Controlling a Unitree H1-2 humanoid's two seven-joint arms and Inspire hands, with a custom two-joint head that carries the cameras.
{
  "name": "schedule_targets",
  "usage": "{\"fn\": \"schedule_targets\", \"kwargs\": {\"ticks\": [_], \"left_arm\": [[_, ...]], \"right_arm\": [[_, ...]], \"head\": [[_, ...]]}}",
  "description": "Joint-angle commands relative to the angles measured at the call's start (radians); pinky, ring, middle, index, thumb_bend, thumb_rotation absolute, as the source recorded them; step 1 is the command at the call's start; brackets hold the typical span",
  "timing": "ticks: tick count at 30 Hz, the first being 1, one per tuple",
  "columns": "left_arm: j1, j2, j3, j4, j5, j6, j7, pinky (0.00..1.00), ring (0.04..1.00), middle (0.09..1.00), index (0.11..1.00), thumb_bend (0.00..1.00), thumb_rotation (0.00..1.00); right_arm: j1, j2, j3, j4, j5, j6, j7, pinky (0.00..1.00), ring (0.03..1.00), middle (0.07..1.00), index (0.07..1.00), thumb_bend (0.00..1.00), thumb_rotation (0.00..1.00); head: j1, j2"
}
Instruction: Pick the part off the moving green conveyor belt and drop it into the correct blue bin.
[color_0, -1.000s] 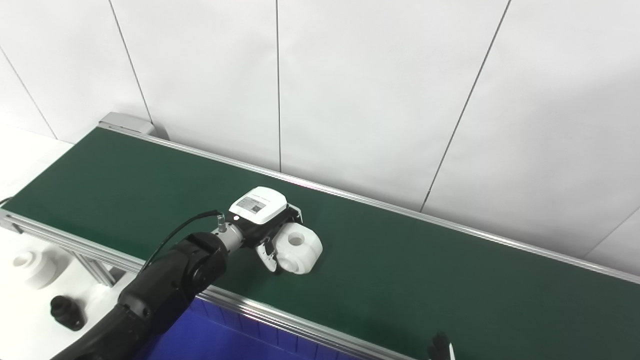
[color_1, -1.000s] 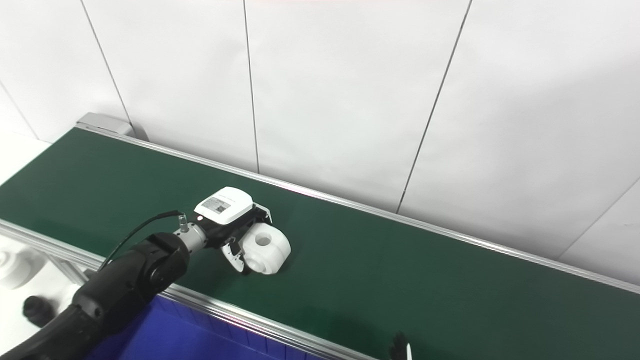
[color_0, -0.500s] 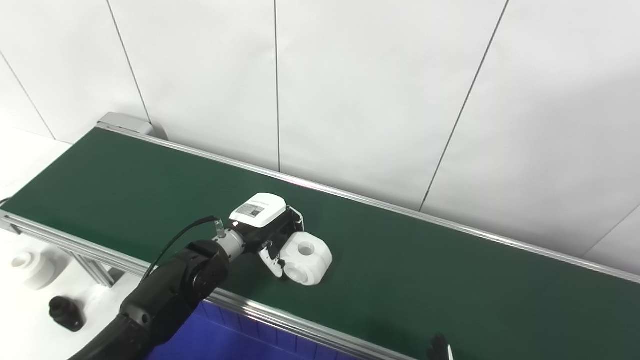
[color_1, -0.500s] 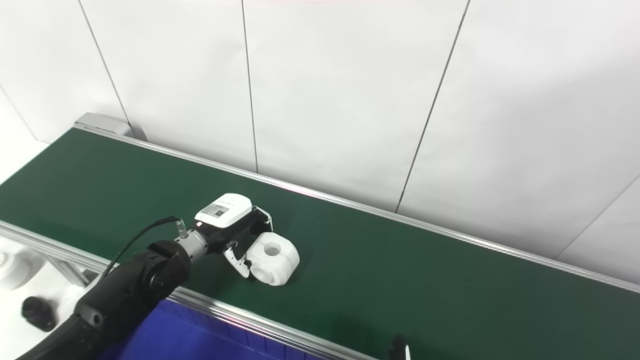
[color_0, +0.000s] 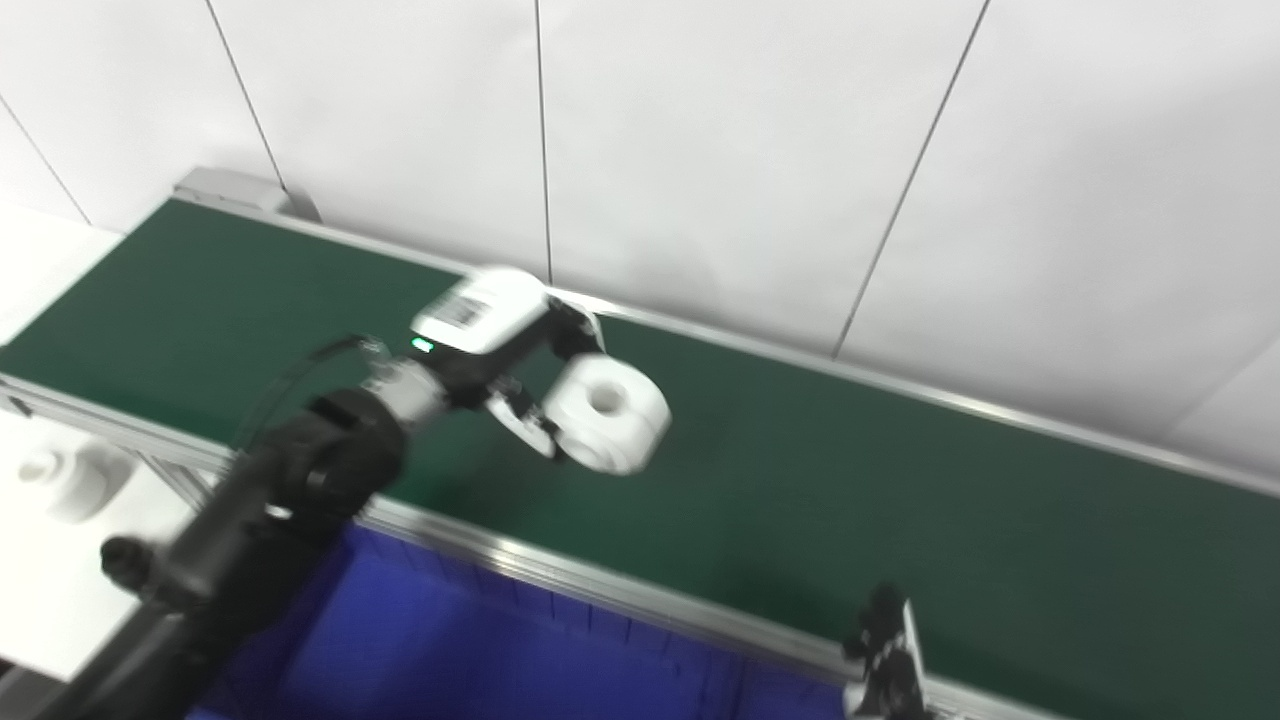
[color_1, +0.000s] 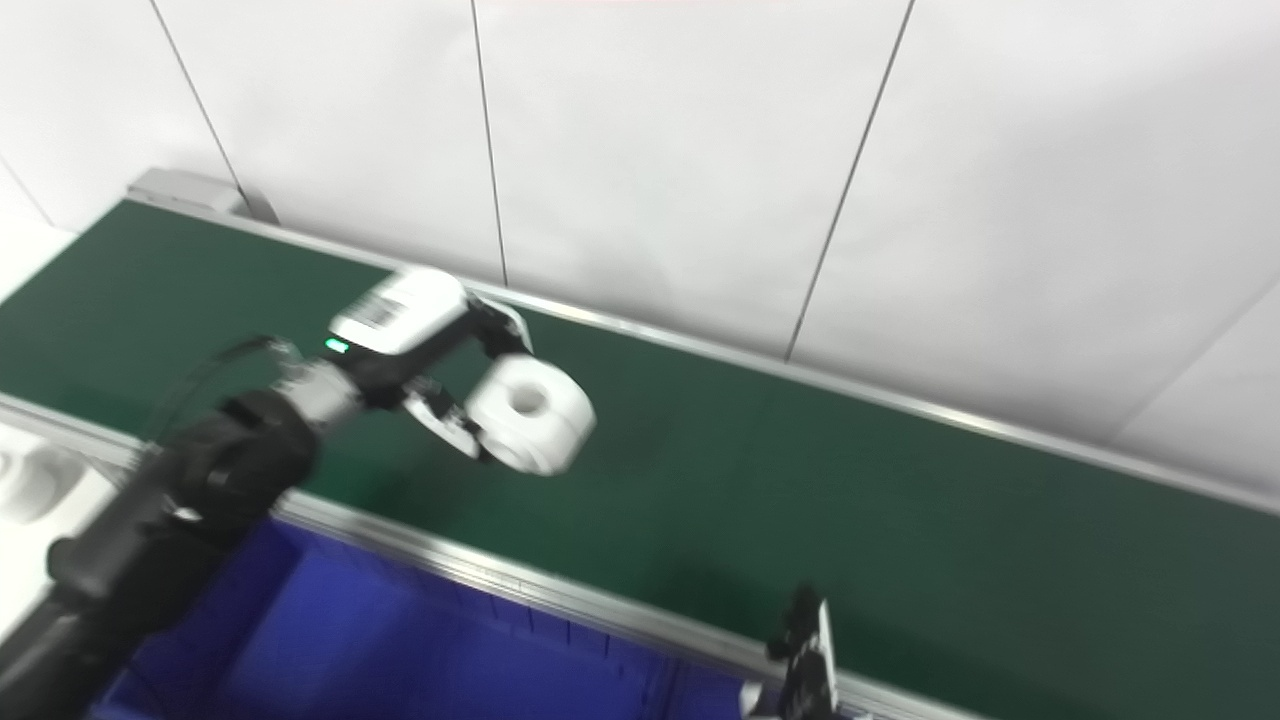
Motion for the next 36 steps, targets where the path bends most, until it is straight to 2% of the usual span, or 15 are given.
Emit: {"fn": "schedule_targets", "kwargs": {"ticks": [1, 5, 8, 13, 17, 20, 22, 26, 32, 35, 36], "left_arm": [[0.007, 0.017, 0.024, -0.062, -0.008, 0.029, -0.015, 0.55, 0.514, 0.504, 0.469, 0.52, 0.0], [0.095, 0.029, 0.041, -0.154, 0.008, 0.05, -0.059, 0.56, 0.534, 0.514, 0.459, 0.52, 0.0], [0.181, 0.024, 0.056, -0.2, 0.013, 0.054, -0.067, 0.57, 0.55, 0.526, 0.45, 0.52, 0.0], [0.316, 0.006, 0.096, -0.254, 0.015, 0.046, -0.043, 0.53, 0.475, 0.479, 0.484, 0.53, 0.0], [0.411, -0.001, 0.132, -0.265, 0.005, 0.009, -0.004, 0.56, 0.505, 0.49, 0.474, 0.53, 0.0], [0.466, 0.001, 0.154, -0.27, 0.022, 0.011, 0.003, 0.56, 0.536, 0.515, 0.454, 0.52, 0.0], [0.493, 0.004, 0.165, -0.278, 0.029, 0.014, -0.002, 0.61, 0.559, 0.525, 0.447, 0.52, 0.0], [0.538, 0.009, 0.179, -0.299, 0.038, 0.013, -0.015, 0.63, 0.567, 0.526, 0.446, 0.52, 0.0], [0.577, 0.021, 0.177, -0.287, 0.068, 0.0, -0.02, 0.62, 0.574, 0.528, 0.443, 0.52, 0.0], [0.571, 0.042, 0.171, -0.283, 0.079, 0.004, -0.052, 0.61, 0.58, 0.532, 0.447, 0.52, 0.0], [0.569, 0.048, 0.171, -0.283, 0.075, 0.005, -0.062, 0.61, 0.586, 0.563, 0.472, 0.52, 0.04]], "right_arm": [[-0.002, -0.007, -0.001, -0.053, 0.02, 0.027, 0.021, 1.0, 1.0, 1.0, 1.0, 0.67, 0.8], [-0.014, -0.028, -0.015, -0.074, 0.063, 0.053, 0.035, 1.0, 0.995, 0.999, 1.0, 0.7, 0.77], [-0.015, -0.043, -0.024, -0.082, 0.085, 0.066, 0.042, 1.0, 0.983, 0.98, 1.0, 0.72, 0.73], [-0.016, -0.067, -0.032, -0.095, 0.106, 0.091, 0.058, 1.0, 0.98, 0.979, 1.0, 0.72, 0.71], [-0.018, -0.081, -0.043, -0.101, 0.126, 0.108, 0.067, 1.0, 0.984, 0.98, 0.999, 0.71, 0.69], [-0.022, -0.086, -0.048, -0.098, 0.127, 0.111, 0.071, 0.99, 0.976, 0.974, 0.991, 0.71, 0.68], [-0.025, -0.086, -0.049, -0.093, 0.128, 0.11, 0.073, 0.99, 0.974, 0.974, 0.991, 0.69, 0.66], [-0.031, -0.084, -0.047, -0.081, 0.125, 0.105, 0.075, 0.97, 0.968, 0.969, 0.989, 0.68, 0.64], [-0.038, -0.081, -0.043, -0.069, 0.122, 0.101, 0.079, 0.96, 0.963, 0.964, 0.983, 0.68, 0.63], [-0.035, -0.078, -0.039, -0.068, 0.119, 0.099, 0.079, 0.96, 0.965, 0.964, 0.984, 0.67, 0.62], [-0.034, -0.078, -0.038, -0.069, 0.118, 0.098, 0.078, 0.96, 0.966, 0.967, 0.986, 0.67, 0.62]], "head": [[0.028, 0.018], [0.06, 0.024], [0.061, 0.02], [0.07, 0.033], [0.086, 0.035], [0.088, 0.035], [0.084, 0.031], [0.078, 0.027], [0.058, 0.021], [0.049, 0.021], [0.048, 0.021]]}}
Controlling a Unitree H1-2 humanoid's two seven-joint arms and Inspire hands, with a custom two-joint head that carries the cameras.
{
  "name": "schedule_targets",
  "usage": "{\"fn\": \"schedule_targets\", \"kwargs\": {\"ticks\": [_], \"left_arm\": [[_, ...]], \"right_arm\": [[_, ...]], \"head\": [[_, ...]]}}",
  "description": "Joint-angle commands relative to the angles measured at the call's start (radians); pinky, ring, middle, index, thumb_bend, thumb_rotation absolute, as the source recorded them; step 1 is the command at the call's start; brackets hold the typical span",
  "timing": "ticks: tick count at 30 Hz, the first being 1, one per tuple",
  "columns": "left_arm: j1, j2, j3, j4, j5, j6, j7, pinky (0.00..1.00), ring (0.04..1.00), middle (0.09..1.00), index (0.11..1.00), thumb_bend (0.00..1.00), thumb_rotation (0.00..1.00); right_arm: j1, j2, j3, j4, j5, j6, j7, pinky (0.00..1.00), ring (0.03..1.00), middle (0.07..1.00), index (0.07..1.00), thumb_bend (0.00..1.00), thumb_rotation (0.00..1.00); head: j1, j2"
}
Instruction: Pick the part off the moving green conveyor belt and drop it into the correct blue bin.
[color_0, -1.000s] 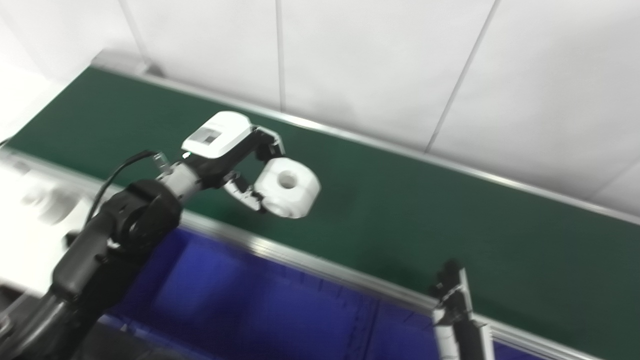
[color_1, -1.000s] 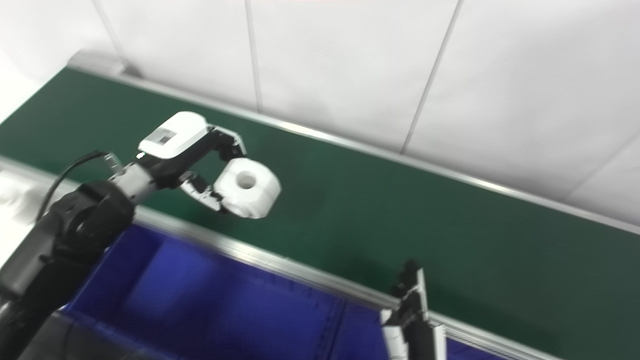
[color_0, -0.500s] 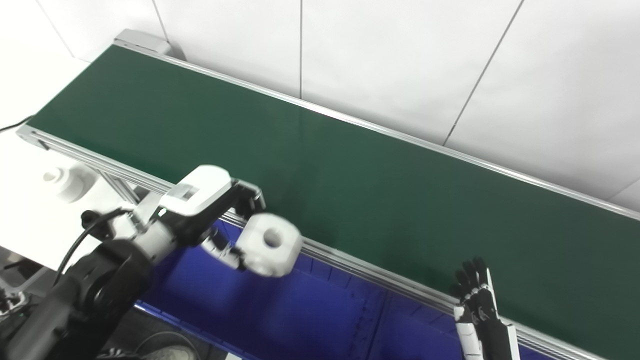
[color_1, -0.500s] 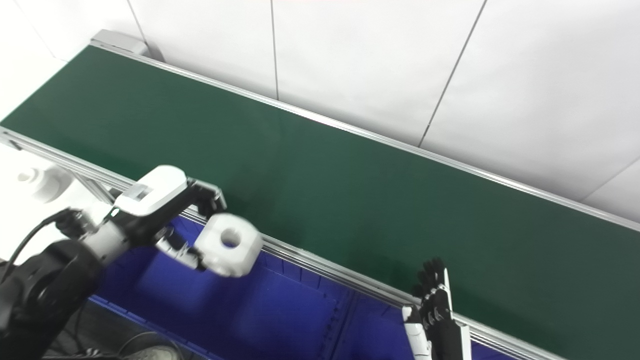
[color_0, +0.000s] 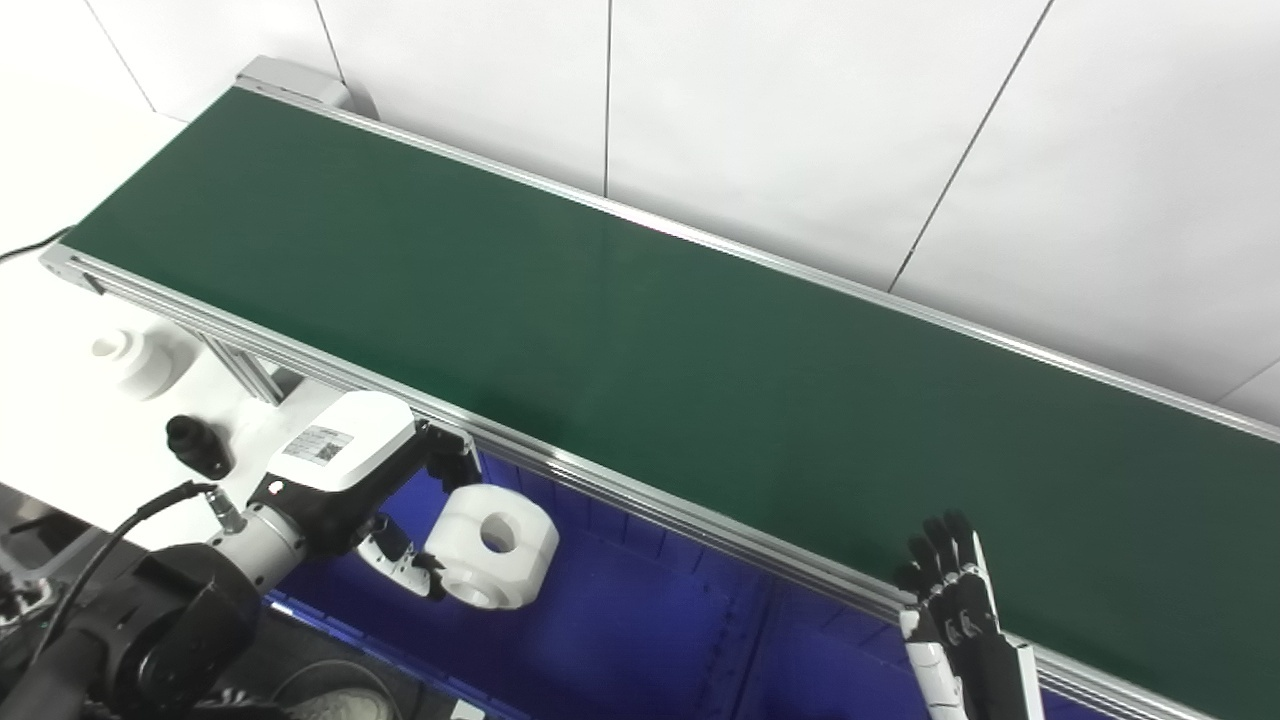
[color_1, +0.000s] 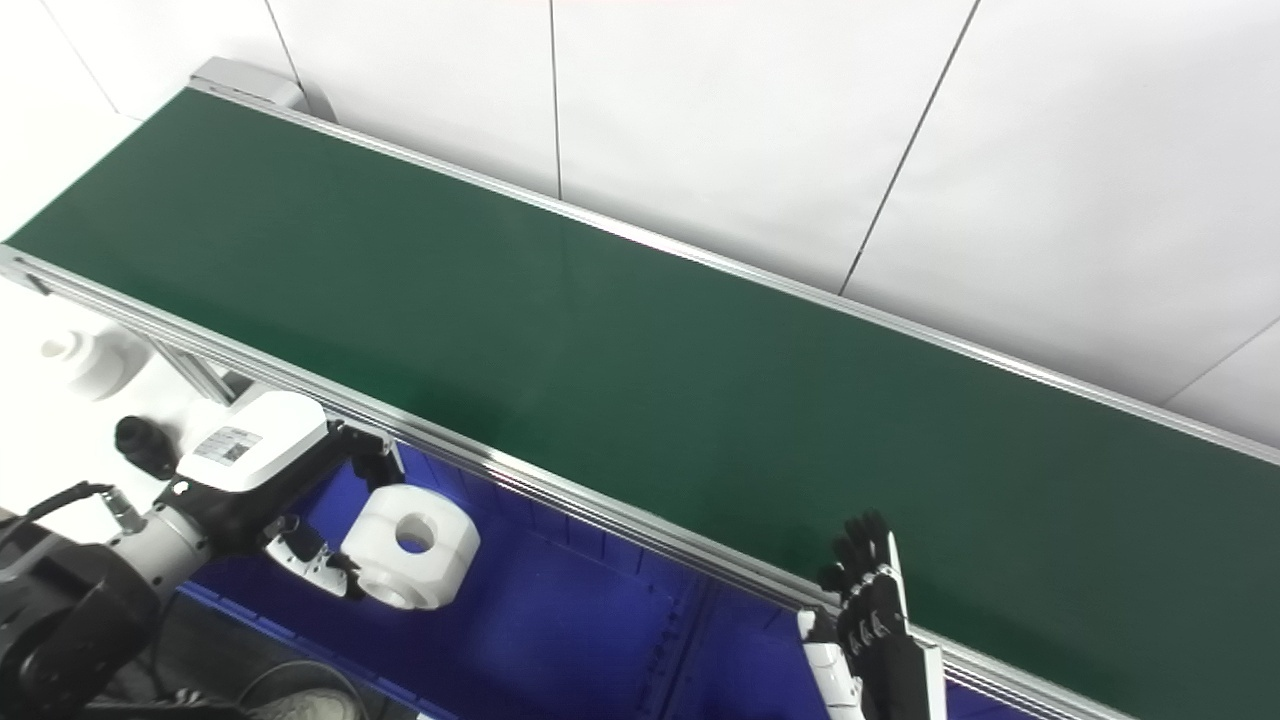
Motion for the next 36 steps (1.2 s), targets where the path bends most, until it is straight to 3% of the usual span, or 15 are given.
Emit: {"fn": "schedule_targets", "kwargs": {"ticks": [1, 2, 3, 4, 7, 12, 15, 21, 25, 26, 27, 28, 29, 32, 36], "left_arm": [[-0.011, 0.044, 0.011, -0.025, -0.007, -0.014, -0.015, 0.61, 0.589, 0.574, 0.48, 0.52, 0.05], [-0.014, 0.048, 0.011, -0.029, -0.014, -0.003, -0.033, 0.61, 0.605, 0.602, 0.486, 0.52, 0.06], [-0.015, 0.051, 0.013, -0.034, -0.018, 0.007, -0.047, 0.61, 0.641, 0.652, 0.576, 0.76, 0.19], [-0.017, 0.054, 0.014, -0.04, -0.02, 0.019, -0.065, 0.62, 0.665, 0.682, 0.62, 0.85, 0.26], [-0.02, 0.058, 0.017, -0.063, -0.013, 0.052, -0.115, 0.74, 0.794, 0.821, 0.772, 0.98, 0.51], [-0.03, 0.064, 0.029, -0.118, -0.026, 0.121, -0.207, 0.84, 0.905, 0.94, 0.875, 1.0, 0.65], [-0.051, 0.071, 0.041, -0.136, -0.044, 0.15, -0.249, 0.83, 0.943, 0.993, 0.916, 1.0, 0.71], [-0.089, 0.055, 0.074, -0.114, -0.153, 0.119, -0.209, 0.83, 0.944, 1.0, 0.945, 1.0, 0.71], [-0.11, -0.008, 0.062, -0.108, -0.297, 0.069, -0.139, 0.8, 0.972, 1.0, 0.993, 1.0, 0.71], [-0.112, -0.032, 0.062, -0.106, -0.355, 0.068, -0.125, 0.81, 0.982, 1.0, 0.998, 1.0, 0.71], [-0.114, -0.049, 0.063, -0.104, -0.398, 0.066, -0.115, 0.82, 0.987, 1.0, 0.999, 1.0, 0.7], [-0.116, -0.085, 0.06, -0.097, -0.475, 0.056, -0.101, 0.82, 0.989, 1.0, 1.0, 1.0, 0.7], [-0.118, -0.11, 0.058, -0.092, -0.529, 0.048, -0.092, 0.88, 0.996, 1.0, 1.0, 0.97, 0.72], [-0.114, -0.232, 0.03, -0.079, -0.659, 0.053, -0.042, 0.97, 1.0, 1.0, 1.0, 0.98, 0.77], [-0.076, -0.386, -0.038, -0.056, -0.772, 0.089, 0.004, 1.0, 1.0, 1.0, 1.0, 0.98, 0.86]], "right_arm": [[0.002, 0.007, 0.005, -0.017, -0.006, -0.008, 0.012, 0.97, 0.967, 0.968, 0.987, 0.66, 0.62], [0.003, 0.008, 0.006, -0.017, -0.01, -0.01, 0.012, 0.96, 0.966, 0.969, 0.987, 0.66, 0.61], [0.005, 0.009, 0.008, -0.018, -0.013, -0.011, 0.011, 0.97, 0.966, 0.97, 0.988, 0.66, 0.61], [0.007, 0.009, 0.009, -0.018, -0.017, -0.013, 0.01, 0.97, 0.967, 0.97, 0.987, 0.65, 0.61], [0.012, 0.013, 0.013, -0.021, -0.024, -0.016, 0.008, 0.96, 0.966, 0.968, 0.986, 0.65, 0.6], [0.02, 0.02, 0.021, -0.033, -0.023, -0.003, 0.01, 0.97, 0.974, 0.971, 0.988, 0.65, 0.6], [0.018, 0.024, 0.024, -0.036, -0.022, 0.002, 0.009, 0.98, 0.975, 0.97, 0.988, 0.66, 0.6], [0.016, 0.041, 0.029, -0.024, -0.036, -0.009, -0.001, 0.97, 0.972, 0.966, 0.988, 0.67, 0.61], [0.02, 0.063, 0.03, -0.019, -0.065, -0.021, -0.018, 0.95, 0.962, 0.958, 0.983, 0.69, 0.62], [0.022, 0.073, 0.033, -0.015, -0.08, -0.025, -0.026, 0.94, 0.958, 0.955, 0.981, 0.7, 0.63], [0.023, 0.079, 0.035, -0.013, -0.091, -0.028, -0.031, 0.94, 0.956, 0.953, 0.98, 0.7, 0.63], [0.024, 0.092, 0.041, -0.007, -0.104, -0.03, -0.038, 0.94, 0.955, 0.953, 0.98, 0.7, 0.63], [0.025, 0.1, 0.045, -0.003, -0.112, -0.031, -0.043, 0.93, 0.95, 0.947, 0.971, 0.73, 0.64], [0.029, 0.133, 0.071, 0.002, -0.154, -0.022, -0.062, 0.92, 0.954, 0.951, 0.967, 0.74, 0.66], [0.033, 0.184, 0.104, 0.014, -0.197, -0.023, -0.089, 0.94, 0.953, 0.95, 0.959, 0.71, 0.64]], "head": [[-0.007, 0.002], [-0.007, 0.002], [-0.012, 0.003], [-0.014, 0.003], [-0.018, 0.007], [-0.024, 0.01], [-0.032, 0.01], [-0.076, 0.004], [-0.139, 0.008], [-0.218, 0.01], [-0.218, 0.01], [-0.323, 0.008], [-0.323, 0.008], [-0.443, 0.006], [-0.55, 0.006]]}}
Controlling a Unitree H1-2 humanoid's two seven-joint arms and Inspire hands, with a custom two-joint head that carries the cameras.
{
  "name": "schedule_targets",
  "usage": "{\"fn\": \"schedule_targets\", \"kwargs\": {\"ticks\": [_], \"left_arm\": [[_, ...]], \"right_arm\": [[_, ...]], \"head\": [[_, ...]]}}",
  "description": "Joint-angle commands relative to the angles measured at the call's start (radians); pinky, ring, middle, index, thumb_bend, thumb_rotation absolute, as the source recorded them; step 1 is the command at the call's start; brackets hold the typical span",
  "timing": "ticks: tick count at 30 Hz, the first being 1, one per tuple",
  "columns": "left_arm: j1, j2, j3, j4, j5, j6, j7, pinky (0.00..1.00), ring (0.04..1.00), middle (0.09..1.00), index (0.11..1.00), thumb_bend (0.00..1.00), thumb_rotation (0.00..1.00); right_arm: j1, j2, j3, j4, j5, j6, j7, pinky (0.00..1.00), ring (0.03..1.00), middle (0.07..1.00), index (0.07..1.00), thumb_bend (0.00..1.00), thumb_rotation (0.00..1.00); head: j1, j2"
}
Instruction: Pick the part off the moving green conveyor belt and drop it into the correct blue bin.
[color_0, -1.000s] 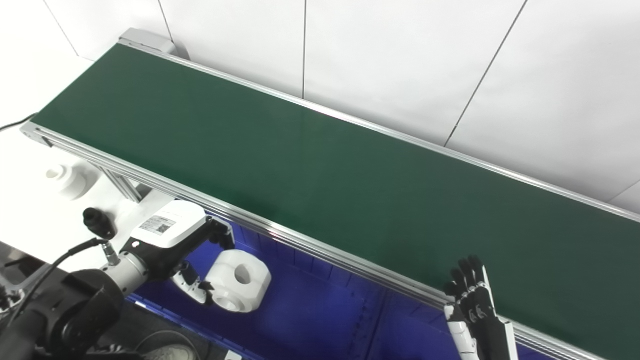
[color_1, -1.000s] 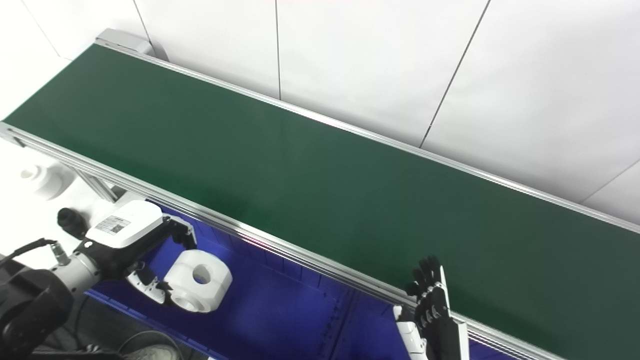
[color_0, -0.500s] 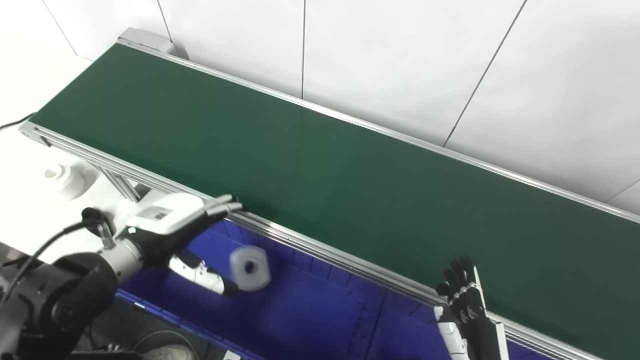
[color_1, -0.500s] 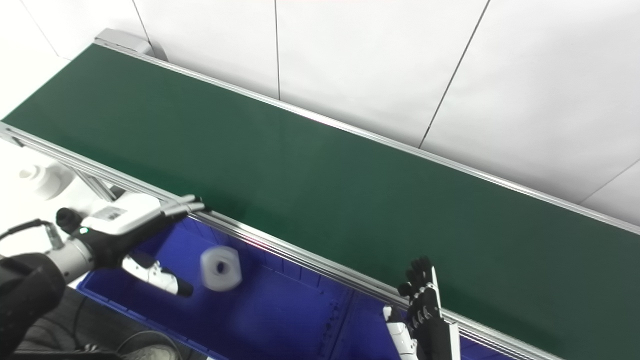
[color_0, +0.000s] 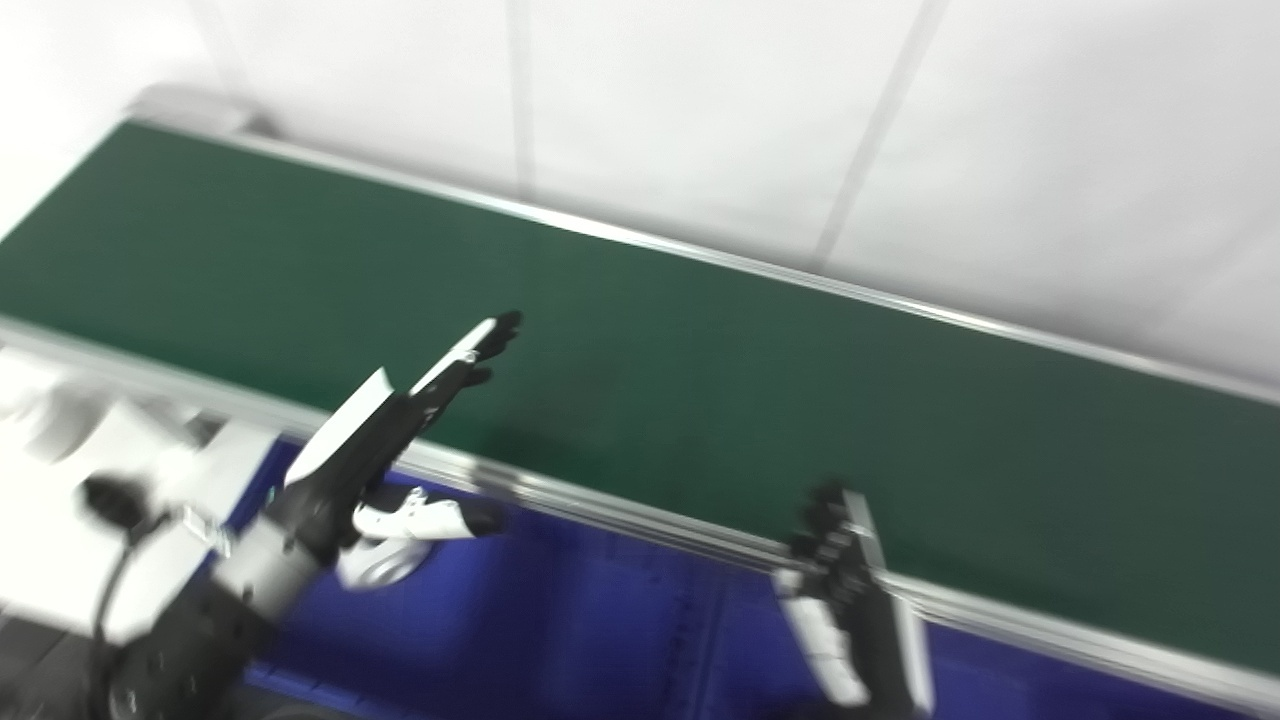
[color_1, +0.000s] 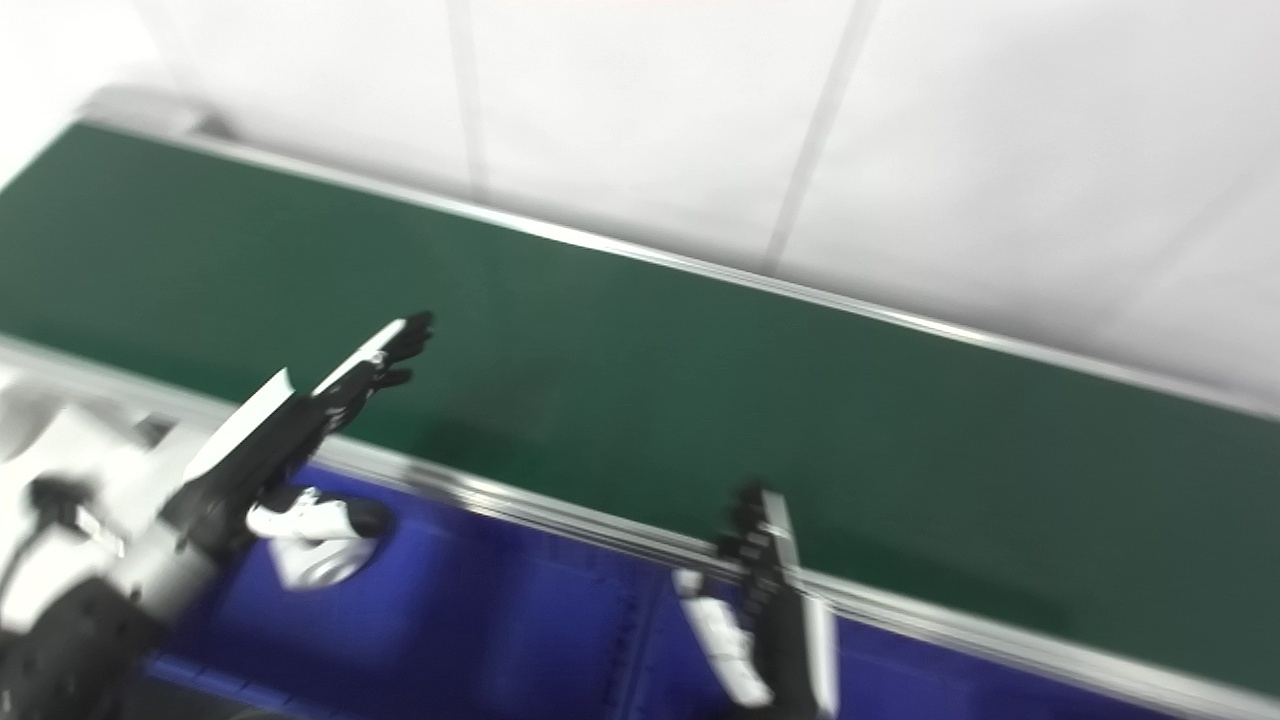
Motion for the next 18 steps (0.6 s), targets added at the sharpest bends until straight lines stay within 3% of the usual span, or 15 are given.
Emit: {"fn": "schedule_targets", "kwargs": {"ticks": [1, 5, 8, 12, 18], "left_arm": [[0.028, -0.05, -0.027, -0.003, -0.063, 0.021, 0.04, 1.0, 1.0, 1.0, 1.0, 0.97, 0.87], [0.071, -0.11, -0.081, 0.031, -0.12, 0.079, 0.054, 1.0, 1.0, 1.0, 1.0, 0.98, 0.88], [0.087, -0.11, -0.1, 0.054, -0.138, 0.109, 0.058, 1.0, 1.0, 1.0, 1.0, 0.98, 0.89], [0.055, -0.056, -0.115, 0.178, -0.114, 0.055, 0.033, 1.0, 1.0, 1.0, 1.0, 0.96, 0.89], [-0.005, -0.017, -0.143, 0.258, -0.074, -0.046, 0.031, 1.0, 1.0, 1.0, 1.0, 0.91, 0.87]], "right_arm": [[0.007, 0.067, 0.043, -0.004, -0.026, -0.021, -0.019, 0.95, 0.955, 0.952, 0.959, 0.7, 0.63], [0.007, 0.1, 0.073, 0.015, -0.044, -0.025, -0.045, 0.96, 0.958, 0.958, 0.96, 0.69, 0.68], [0.007, 0.121, 0.093, 0.026, -0.07, -0.027, -0.067, 0.95, 0.951, 0.956, 0.957, 0.69, 0.73], [-0.008, 0.148, 0.104, 0.054, -0.097, -0.019, -0.103, 0.95, 0.948, 0.952, 0.947, 0.71, 0.87], [-0.026, 0.153, 0.108, 0.065, -0.119, -0.014, -0.137, 0.92, 0.943, 0.953, 0.95, 0.72, 0.93]], "head": [[0.001, 0.0], [-0.113, 0.012], [-0.191, 0.024], [-0.268, 0.038], [-0.279, 0.054]]}}
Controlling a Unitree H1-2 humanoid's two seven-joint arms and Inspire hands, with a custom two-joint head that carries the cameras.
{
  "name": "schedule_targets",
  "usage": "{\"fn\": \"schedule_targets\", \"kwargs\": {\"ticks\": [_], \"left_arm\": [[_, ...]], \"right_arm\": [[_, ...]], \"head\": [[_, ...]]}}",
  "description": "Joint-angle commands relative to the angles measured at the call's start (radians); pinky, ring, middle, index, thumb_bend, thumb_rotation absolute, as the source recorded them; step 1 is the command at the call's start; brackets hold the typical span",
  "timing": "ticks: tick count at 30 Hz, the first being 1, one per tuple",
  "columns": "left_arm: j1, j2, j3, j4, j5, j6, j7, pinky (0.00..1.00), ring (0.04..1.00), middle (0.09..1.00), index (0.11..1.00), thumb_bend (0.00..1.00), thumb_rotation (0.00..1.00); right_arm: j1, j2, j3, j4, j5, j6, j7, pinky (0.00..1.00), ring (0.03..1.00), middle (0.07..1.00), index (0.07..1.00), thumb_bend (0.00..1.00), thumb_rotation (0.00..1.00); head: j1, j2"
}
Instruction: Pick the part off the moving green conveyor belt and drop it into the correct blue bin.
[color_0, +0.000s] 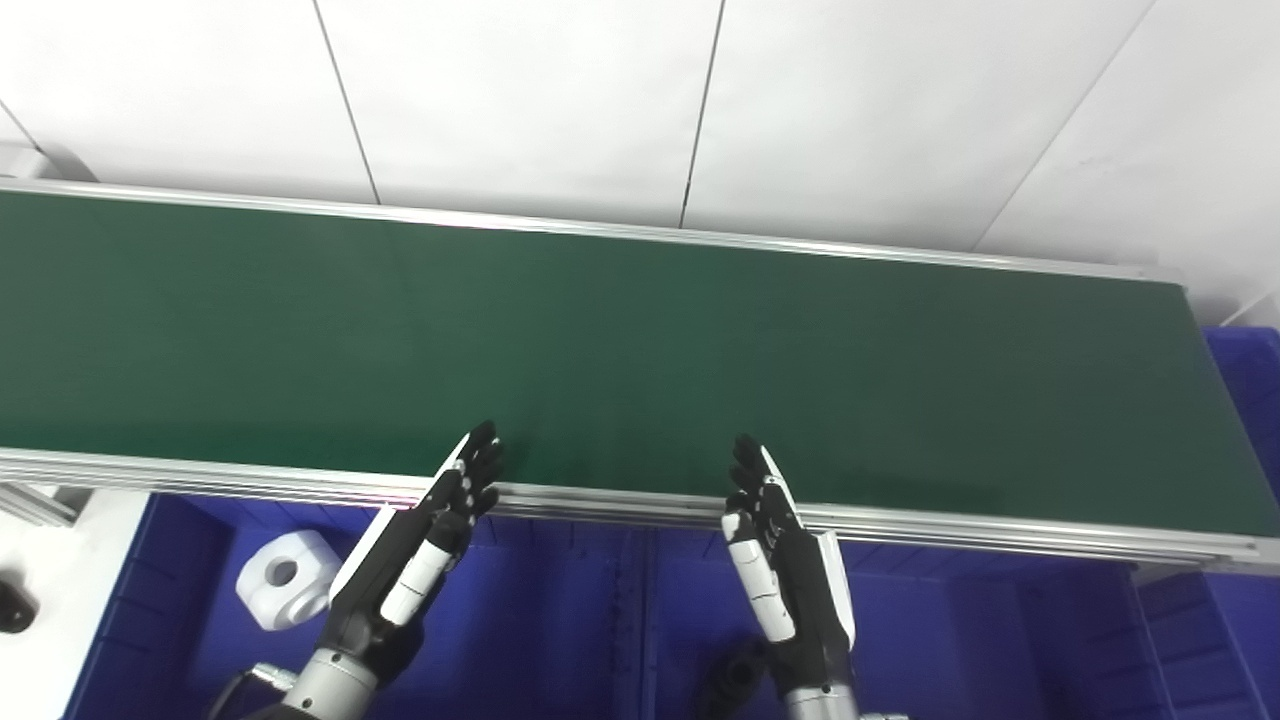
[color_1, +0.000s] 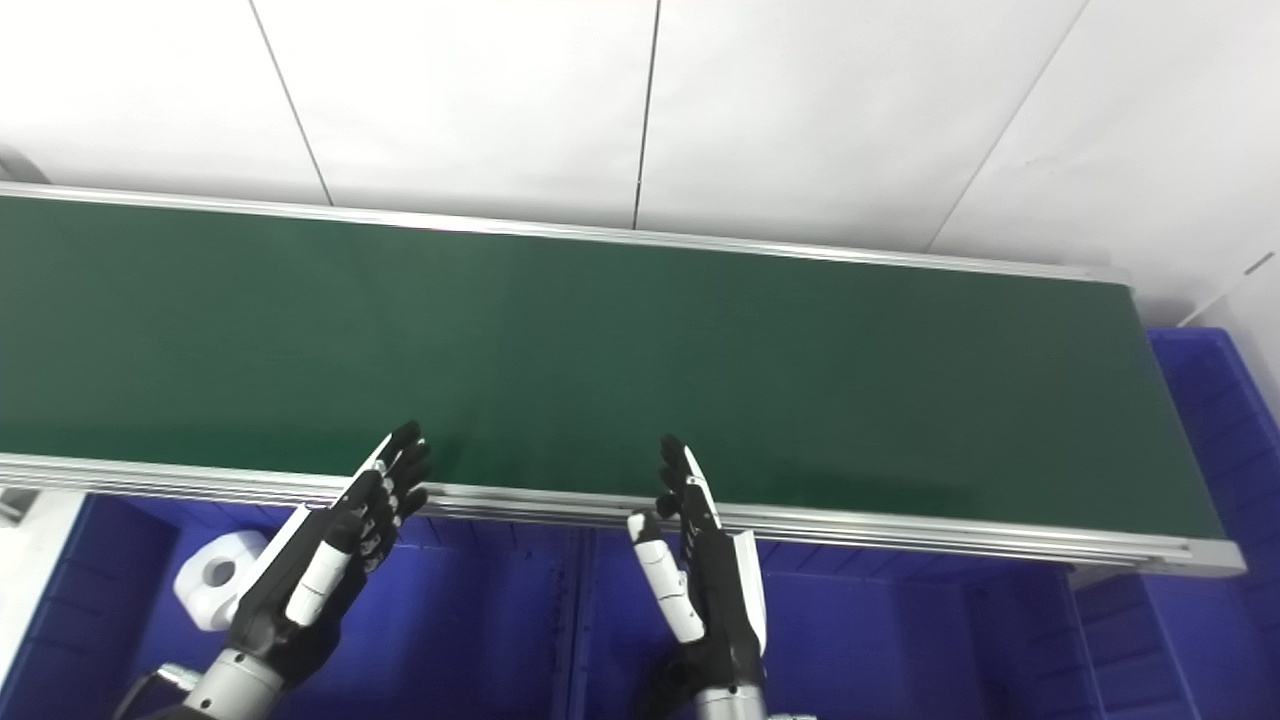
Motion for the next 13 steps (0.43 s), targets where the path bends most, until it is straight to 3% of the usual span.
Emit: {"fn": "schedule_targets", "kwargs": {"ticks": [1, 4, 8, 13], "left_arm": [[-0.039, 0.0, -0.019, -0.007, 0.013, -0.108, -0.006, 1.0, 1.0, 1.0, 1.0, 0.89, 0.87], [-0.048, -0.013, -0.026, -0.004, 0.019, -0.111, 0.016, 1.0, 1.0, 1.0, 1.0, 0.88, 0.84], [-0.041, -0.071, -0.012, -0.028, 0.022, -0.084, 0.076, 1.0, 1.0, 1.0, 1.0, 0.97, 0.88], [-0.017, -0.139, -0.014, -0.057, 0.075, -0.126, 0.156, 1.0, 1.0, 1.0, 1.0, 0.91, 0.89]], "right_arm": [[-0.014, 0.15, 0.106, 0.008, -0.019, -0.014, -0.014, 0.92, 0.943, 0.953, 0.951, 0.72, 0.93], [-0.01, 0.143, 0.103, -0.003, -0.011, -0.012, -0.016, 0.94, 0.947, 0.955, 0.951, 0.72, 0.92], [0.004, 0.131, 0.094, -0.026, 0.023, -0.009, -0.008, 0.95, 0.945, 0.95, 0.948, 0.72, 0.9], [0.021, 0.104, 0.085, -0.062, 0.035, -0.005, 0.0, 0.95, 0.946, 0.952, 0.958, 0.7, 0.91]], "head": [[0.002, 0.002], [0.018, 0.008], [0.059, 0.01], [0.114, 0.023]]}}
